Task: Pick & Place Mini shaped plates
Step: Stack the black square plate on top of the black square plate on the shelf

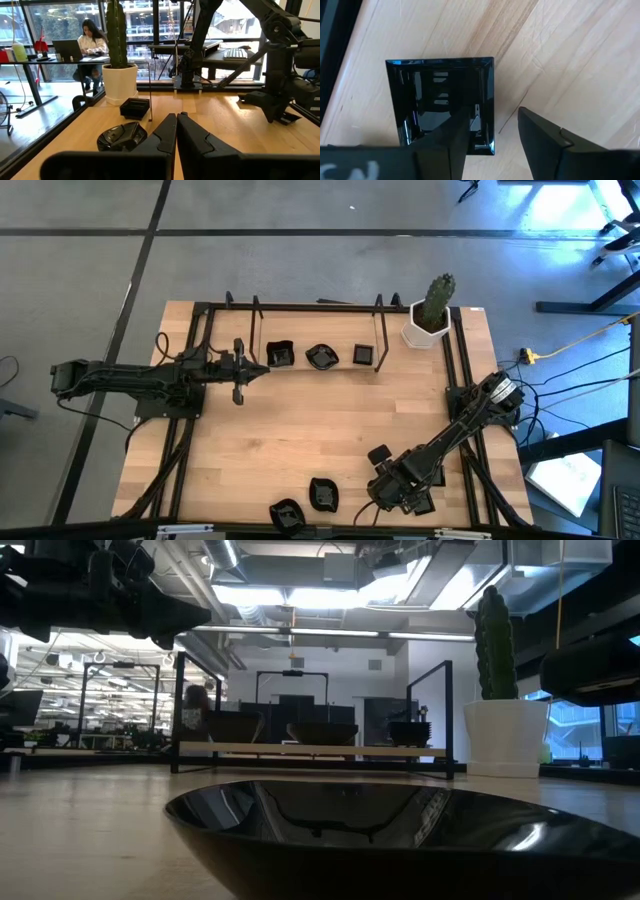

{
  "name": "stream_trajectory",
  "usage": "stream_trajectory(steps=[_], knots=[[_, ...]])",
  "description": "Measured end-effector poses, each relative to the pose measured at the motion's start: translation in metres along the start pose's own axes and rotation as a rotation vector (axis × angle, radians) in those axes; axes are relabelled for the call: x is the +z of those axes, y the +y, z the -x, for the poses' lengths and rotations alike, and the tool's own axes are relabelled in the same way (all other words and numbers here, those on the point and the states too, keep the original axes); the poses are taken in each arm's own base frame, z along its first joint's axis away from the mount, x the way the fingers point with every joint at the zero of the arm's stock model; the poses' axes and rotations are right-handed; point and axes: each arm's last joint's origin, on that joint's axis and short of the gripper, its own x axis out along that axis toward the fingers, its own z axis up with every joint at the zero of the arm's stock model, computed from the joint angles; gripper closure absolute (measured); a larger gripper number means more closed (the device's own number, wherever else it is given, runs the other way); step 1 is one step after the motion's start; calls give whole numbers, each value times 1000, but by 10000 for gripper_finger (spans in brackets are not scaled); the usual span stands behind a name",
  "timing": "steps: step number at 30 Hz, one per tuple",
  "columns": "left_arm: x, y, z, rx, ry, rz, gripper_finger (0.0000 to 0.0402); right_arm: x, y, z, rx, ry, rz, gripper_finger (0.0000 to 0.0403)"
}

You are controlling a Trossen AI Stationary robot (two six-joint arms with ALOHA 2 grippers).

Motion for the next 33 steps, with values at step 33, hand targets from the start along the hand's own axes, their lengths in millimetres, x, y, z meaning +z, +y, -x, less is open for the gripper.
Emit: stream_trajectory(steps=[33], knots=[[0,0,0,0,4,-1,390,2,-46,34,-70,-80,-26,397]])
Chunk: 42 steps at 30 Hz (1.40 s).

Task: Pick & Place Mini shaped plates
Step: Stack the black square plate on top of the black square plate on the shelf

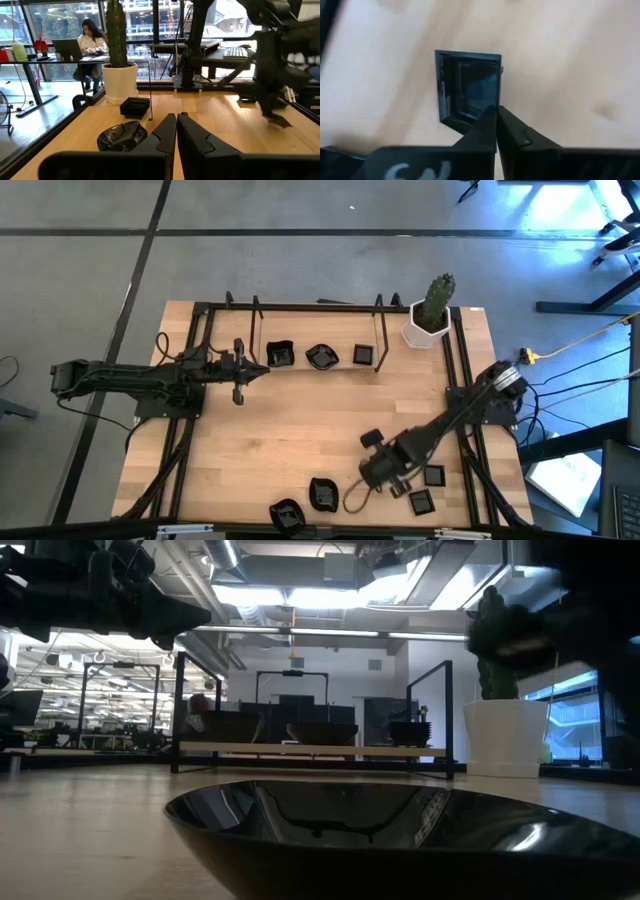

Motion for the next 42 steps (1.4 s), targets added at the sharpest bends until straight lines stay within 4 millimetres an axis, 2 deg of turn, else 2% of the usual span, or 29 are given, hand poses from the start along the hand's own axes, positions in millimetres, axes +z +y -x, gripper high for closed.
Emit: stream_trajectory(steps=[5,12,16,19,25,29,36,42], knots=[[-1,0,0,0,7,-5,391,-7,-45,40,-92,-66,-87,394],[-1,0,0,0,8,-21,395,-34,-130,101,-257,-214,-297,395],[-1,0,0,3,9,-23,391,-55,-179,131,-324,-193,-424,393],[-1,0,0,3,9,-37,391,-65,-212,145,-368,-163,-475,393],[-1,0,0,3,10,-40,395,-76,-267,156,-366,-28,-537,392],[-1,0,0,3,15,-40,393,-80,-292,143,-273,80,-574,392],[-2,0,0,3,19,-39,391,-85,-315,118,-198,190,-612,392],[-2,0,0,3,19,-39,395,-91,-319,116,-186,210,-641,392]])
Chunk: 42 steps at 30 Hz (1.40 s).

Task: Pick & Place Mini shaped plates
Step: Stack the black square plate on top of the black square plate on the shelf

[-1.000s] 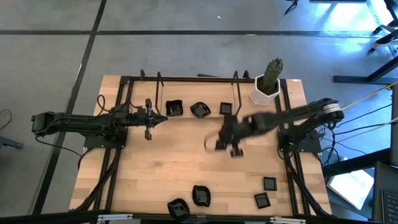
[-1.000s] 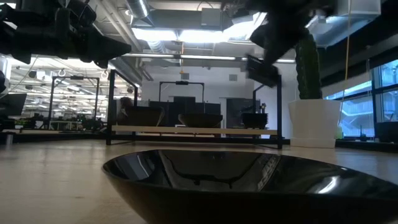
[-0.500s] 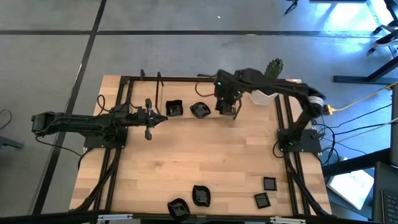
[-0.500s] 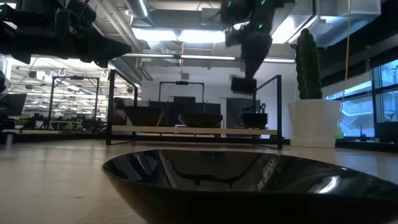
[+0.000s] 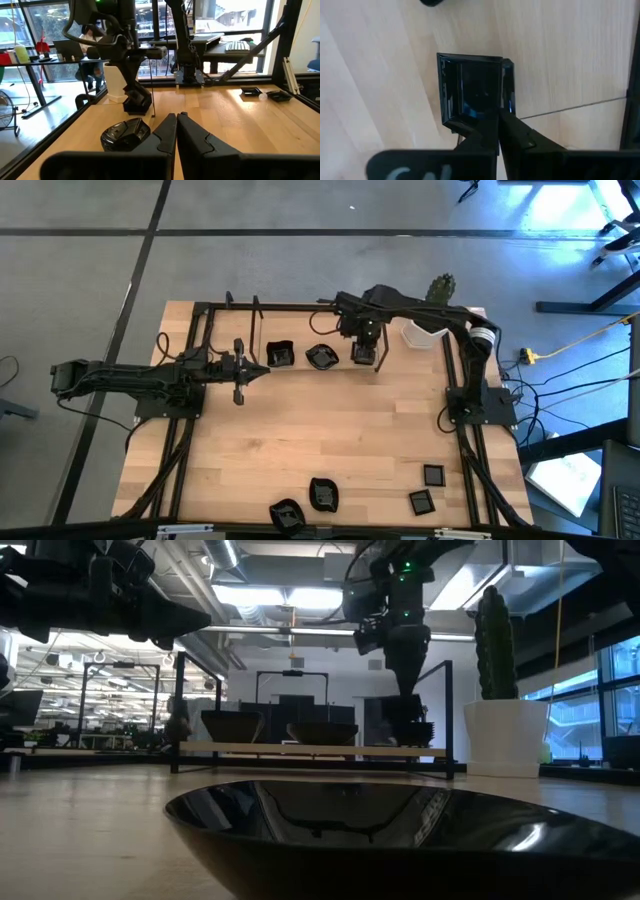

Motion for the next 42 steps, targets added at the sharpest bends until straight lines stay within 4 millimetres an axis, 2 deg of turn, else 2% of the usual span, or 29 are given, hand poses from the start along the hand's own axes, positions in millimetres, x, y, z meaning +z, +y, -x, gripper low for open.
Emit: stream_trajectory(steps=[9,19,28,42], knots=[[0,0,0,0,0,0,389,-3,-1,1,6,31,-1,392],[0,0,0,0,0,0,394,-7,-1,27,12,57,4,398],[-1,0,0,0,6,0,390,-10,0,4,12,118,45,396],[-1,0,0,0,7,0,391,-5,-4,3,-53,84,57,350]])
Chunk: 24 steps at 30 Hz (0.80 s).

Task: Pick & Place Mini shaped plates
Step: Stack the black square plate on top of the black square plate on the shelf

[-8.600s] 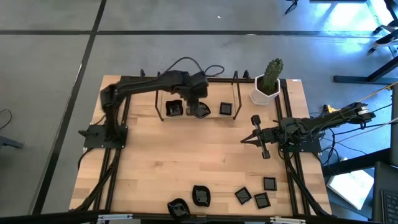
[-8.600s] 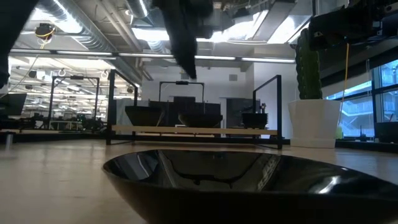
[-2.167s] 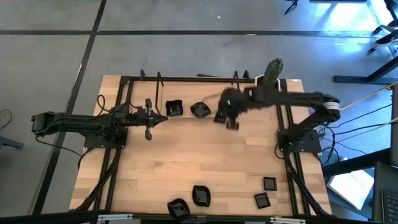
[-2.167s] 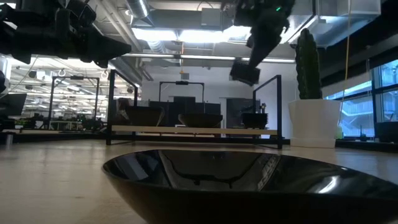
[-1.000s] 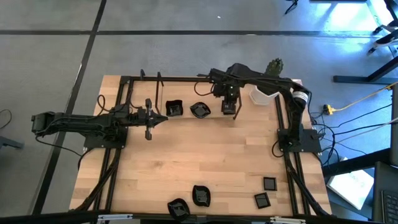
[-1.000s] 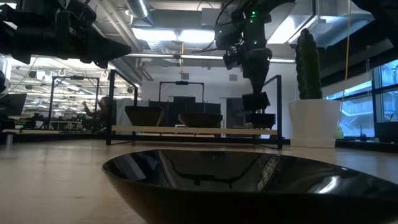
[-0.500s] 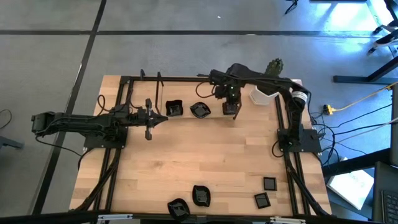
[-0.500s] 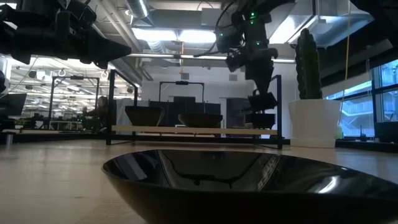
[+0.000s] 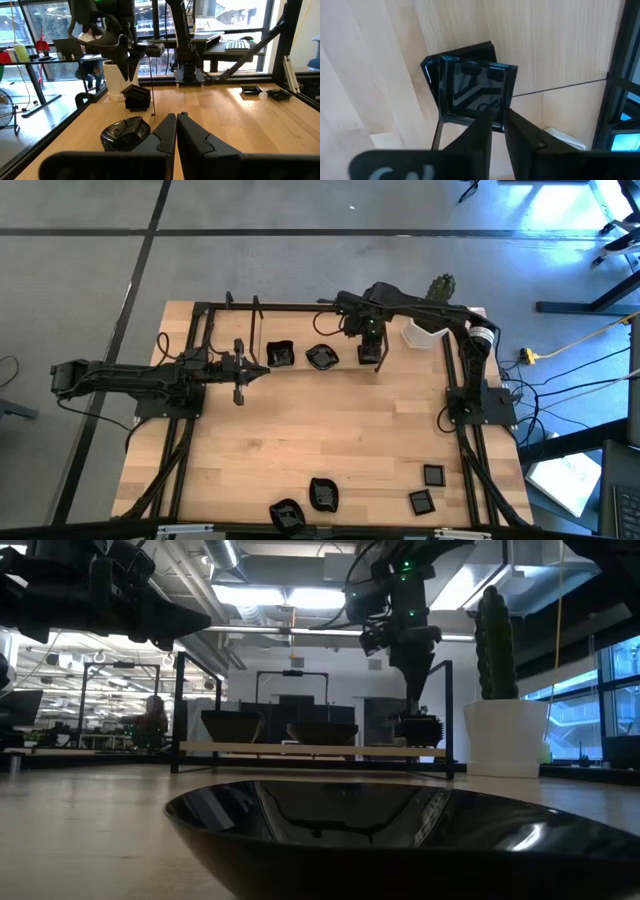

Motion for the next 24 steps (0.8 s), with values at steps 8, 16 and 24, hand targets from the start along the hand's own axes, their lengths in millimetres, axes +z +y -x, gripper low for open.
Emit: stream_trajectory(steps=[8,16,24], knots=[[0,0,0,0,0,0,394,0,0,0,-1,-5,-10,340],[0,0,0,0,1,0,391,0,7,26,37,-147,23,342],[0,0,0,0,1,0,395,-1,10,31,-42,-129,1,360]])
